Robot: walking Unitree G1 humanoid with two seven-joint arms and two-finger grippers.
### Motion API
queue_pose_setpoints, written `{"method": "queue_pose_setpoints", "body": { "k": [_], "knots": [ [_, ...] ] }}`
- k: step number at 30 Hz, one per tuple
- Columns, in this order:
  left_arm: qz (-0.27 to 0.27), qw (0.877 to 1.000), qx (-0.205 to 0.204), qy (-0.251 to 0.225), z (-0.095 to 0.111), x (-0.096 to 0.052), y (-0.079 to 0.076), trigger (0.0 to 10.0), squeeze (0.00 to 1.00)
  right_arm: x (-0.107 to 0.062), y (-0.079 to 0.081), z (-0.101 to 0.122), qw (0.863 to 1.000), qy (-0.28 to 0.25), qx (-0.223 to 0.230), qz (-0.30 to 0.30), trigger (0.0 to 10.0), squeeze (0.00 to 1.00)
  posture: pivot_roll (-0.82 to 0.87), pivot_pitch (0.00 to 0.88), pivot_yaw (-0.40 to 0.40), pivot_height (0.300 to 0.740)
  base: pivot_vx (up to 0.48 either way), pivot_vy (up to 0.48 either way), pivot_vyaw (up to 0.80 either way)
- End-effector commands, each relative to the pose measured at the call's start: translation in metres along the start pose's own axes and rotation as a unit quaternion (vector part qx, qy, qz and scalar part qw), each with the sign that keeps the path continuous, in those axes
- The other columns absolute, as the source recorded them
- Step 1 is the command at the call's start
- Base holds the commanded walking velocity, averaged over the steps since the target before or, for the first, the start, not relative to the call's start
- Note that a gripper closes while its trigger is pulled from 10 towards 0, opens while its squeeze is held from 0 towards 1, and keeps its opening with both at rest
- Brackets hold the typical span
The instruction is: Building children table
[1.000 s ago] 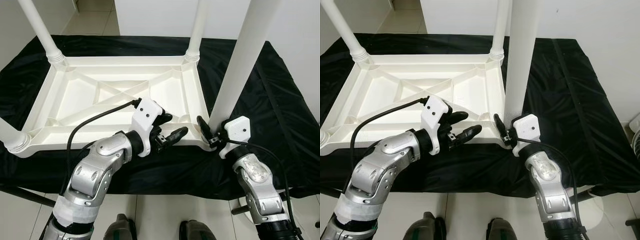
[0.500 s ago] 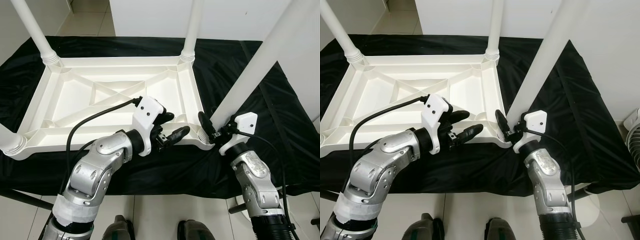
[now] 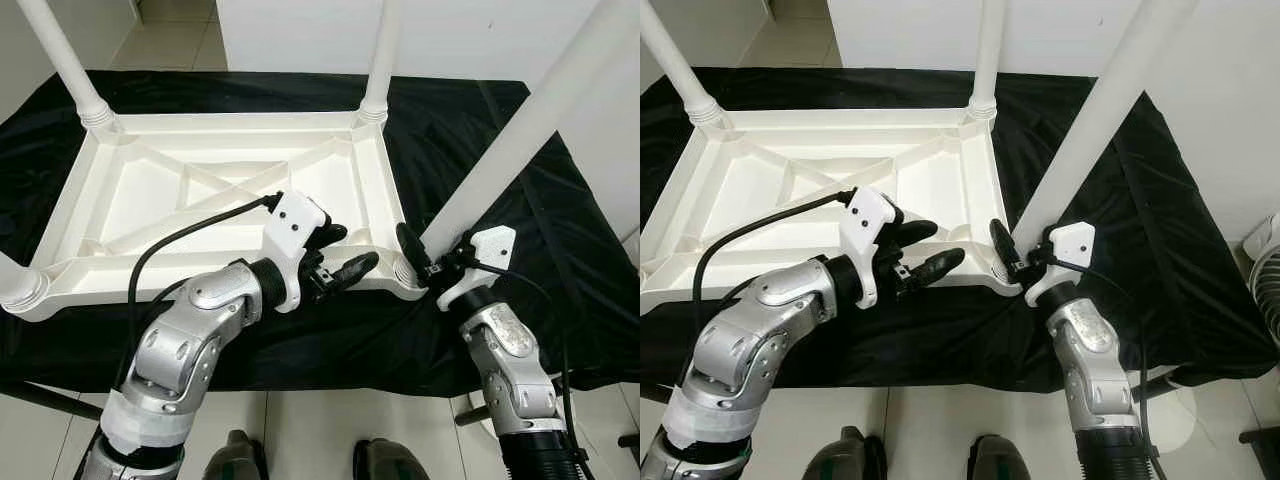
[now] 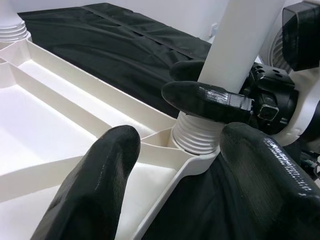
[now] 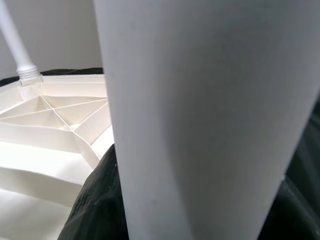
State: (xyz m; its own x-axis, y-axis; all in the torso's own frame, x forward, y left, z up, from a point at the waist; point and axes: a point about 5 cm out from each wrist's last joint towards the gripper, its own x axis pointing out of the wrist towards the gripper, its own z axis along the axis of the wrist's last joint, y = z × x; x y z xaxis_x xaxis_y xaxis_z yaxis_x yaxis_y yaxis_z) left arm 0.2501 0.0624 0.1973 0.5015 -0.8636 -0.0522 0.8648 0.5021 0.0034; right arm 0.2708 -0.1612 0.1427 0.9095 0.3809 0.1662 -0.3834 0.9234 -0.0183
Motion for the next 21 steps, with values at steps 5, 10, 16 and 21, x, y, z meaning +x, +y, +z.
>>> {"method": "queue_pose_setpoints", "body": {
  "k": [5,10,16,21],
  "knots": [
    [0.031,1.000,0.000,0.003,0.000,-0.001,0.003,10.0,0.00,-0.003,0.003,-0.023,0.997,0.064,-0.005,-0.042,10.0,0.00,-0.05,0.101,0.036,0.740,0.000,0.000,0.00],
    [0.033,0.999,0.000,0.003,0.001,-0.001,0.002,10.0,0.00,-0.001,0.015,-0.020,0.997,0.048,-0.025,-0.063,10.0,0.00,-0.05,0.087,0.025,0.740,0.000,0.000,0.00],
    [0.033,0.999,0.000,0.004,0.001,-0.001,0.002,10.0,0.00,-0.002,0.017,-0.022,0.996,0.051,-0.008,-0.066,10.0,0.00,-0.05,0.083,0.025,0.740,0.000,0.000,0.00],
    [0.031,1.000,0.004,0.004,0.001,-0.001,0.002,10.0,0.00,-0.002,0.010,-0.020,0.992,0.045,-0.015,-0.119,10.0,0.00,-0.05,0.081,0.025,0.740,0.000,0.000,0.00]
  ]
}}
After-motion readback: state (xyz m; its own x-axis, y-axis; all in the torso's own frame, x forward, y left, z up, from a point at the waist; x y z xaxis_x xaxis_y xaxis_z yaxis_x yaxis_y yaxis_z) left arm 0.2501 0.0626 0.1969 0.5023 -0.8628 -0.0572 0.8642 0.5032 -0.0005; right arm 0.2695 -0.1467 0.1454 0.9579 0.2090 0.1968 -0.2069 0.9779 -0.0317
